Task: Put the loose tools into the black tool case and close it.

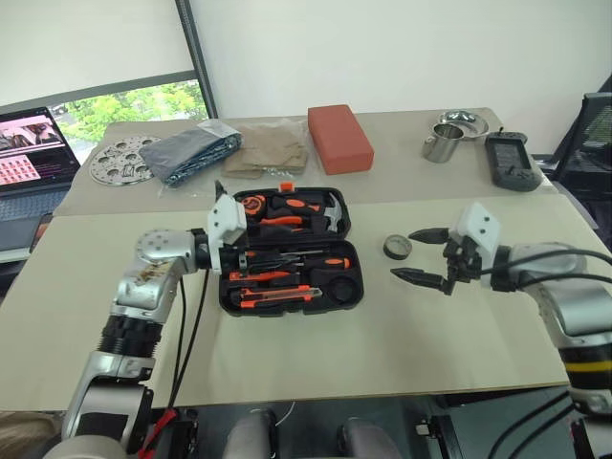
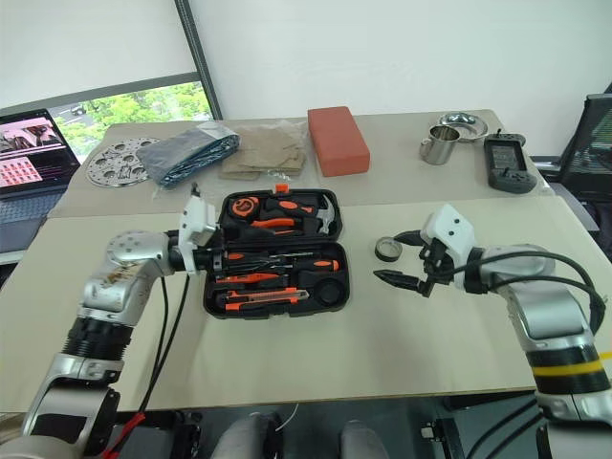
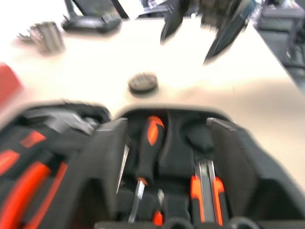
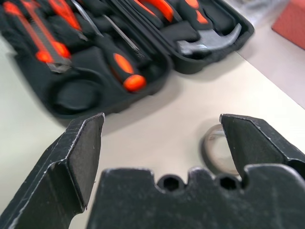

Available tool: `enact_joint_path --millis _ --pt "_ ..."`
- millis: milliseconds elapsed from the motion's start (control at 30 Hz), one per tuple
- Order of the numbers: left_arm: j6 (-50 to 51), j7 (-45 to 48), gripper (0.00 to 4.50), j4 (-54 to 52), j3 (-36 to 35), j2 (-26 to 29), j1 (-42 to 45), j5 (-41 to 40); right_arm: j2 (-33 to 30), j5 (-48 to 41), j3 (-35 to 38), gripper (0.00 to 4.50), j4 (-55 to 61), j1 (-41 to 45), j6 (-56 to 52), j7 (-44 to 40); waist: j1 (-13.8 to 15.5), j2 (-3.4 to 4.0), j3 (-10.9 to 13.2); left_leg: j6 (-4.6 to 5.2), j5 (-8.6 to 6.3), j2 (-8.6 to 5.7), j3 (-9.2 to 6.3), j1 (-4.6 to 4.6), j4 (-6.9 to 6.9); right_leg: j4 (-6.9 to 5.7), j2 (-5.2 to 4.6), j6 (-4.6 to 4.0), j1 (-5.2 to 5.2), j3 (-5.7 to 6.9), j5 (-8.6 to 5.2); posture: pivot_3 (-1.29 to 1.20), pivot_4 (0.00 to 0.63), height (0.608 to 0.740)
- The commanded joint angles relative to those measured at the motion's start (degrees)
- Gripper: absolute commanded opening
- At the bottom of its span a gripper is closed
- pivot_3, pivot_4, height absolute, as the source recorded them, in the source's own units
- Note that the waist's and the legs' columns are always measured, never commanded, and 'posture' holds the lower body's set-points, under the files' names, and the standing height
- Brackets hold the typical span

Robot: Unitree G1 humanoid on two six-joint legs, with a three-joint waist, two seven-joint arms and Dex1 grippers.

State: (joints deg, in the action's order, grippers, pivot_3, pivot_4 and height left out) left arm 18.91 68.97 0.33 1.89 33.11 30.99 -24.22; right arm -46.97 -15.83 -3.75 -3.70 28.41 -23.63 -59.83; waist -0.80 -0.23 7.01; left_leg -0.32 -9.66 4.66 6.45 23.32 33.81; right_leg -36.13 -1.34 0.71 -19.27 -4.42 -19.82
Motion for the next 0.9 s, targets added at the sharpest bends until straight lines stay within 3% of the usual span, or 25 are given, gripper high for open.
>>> enact_joint_path --millis 33,300,533,567,600,900 --pt "10.9 -2.41 4.47 -12.21 -3.84 5.15 -0.6 -6.4 0.18 4.06 -4.38 4.5 -10.12 7.21 1.42 -5.02 -0.07 -0.05 0.12 0.0 0.0 0.0 0.01 0.0 0.0 0.02 -0.01 0.0 -0.01 -0.04 0.0 0.0 0.15 0.74" --pt "21.04 -4.22 4.47 -24.36 -8.9 16.67 -4.92 -11.21 4.32 11.49 -11.42 4.5 -27.33 19.33 6.7 -10.94 -0.09 -0.02 0.16 -0.01 -0.01 -0.03 0.01 -0.14 -0.02 0.02 -0.06 -0.01 0.03 -0.21 0.0 0.0 0.15 0.74" --pt "24.07 -6.63 4.47 -29.16 -11.79 19.31 -7.05 -15.21 8.76 17.48 -14.27 4.5 -40.69 27.28 11.35 -12.01 -0.09 -0.02 0.18 -0.03 -0.02 -0.01 0.07 -0.18 -0.03 0.0 -0.06 -0.03 0.02 -0.29 0.02 0.0 0.15 0.74" --pt "24.34 -7.1 4.5 -29.77 -11.94 19.41 -7.34 -15.63 9.41 18.24 -14.51 4.0 -42.36 28.17 11.83 -11.85 -0.07 -0.02 0.18 -0.03 -0.02 -0.02 0.07 -0.18 -0.02 0.0 -0.07 -0.03 0.02 -0.29 0.02 0.0 0.15 0.74" --pt "24.61 -7.61 4.5 -30.26 -12.11 19.42 -7.55 -16.12 9.94 18.99 -14.8 3.81 -43.78 28.92 11.92 -11.86 -0.06 -0.02 0.18 -0.03 -0.02 -0.02 0.07 -0.19 -0.01 0.0 -0.08 -0.03 0.03 -0.29 0.02 0.0 0.15 0.74" --pt "25.73 -9.06 4.5 -32.13 -13.21 21.01 -9.19 -18.91 11.31 22.49 -14.88 0.71 -49.68 31.68 13.84 -12.87 -0.1 -0.01 0.18 -0.06 -0.02 -0.02 0.09 -0.21 0.0 -0.04 -0.07 -0.05 0.02 -0.31 0.02 0.0 0.15 0.74"
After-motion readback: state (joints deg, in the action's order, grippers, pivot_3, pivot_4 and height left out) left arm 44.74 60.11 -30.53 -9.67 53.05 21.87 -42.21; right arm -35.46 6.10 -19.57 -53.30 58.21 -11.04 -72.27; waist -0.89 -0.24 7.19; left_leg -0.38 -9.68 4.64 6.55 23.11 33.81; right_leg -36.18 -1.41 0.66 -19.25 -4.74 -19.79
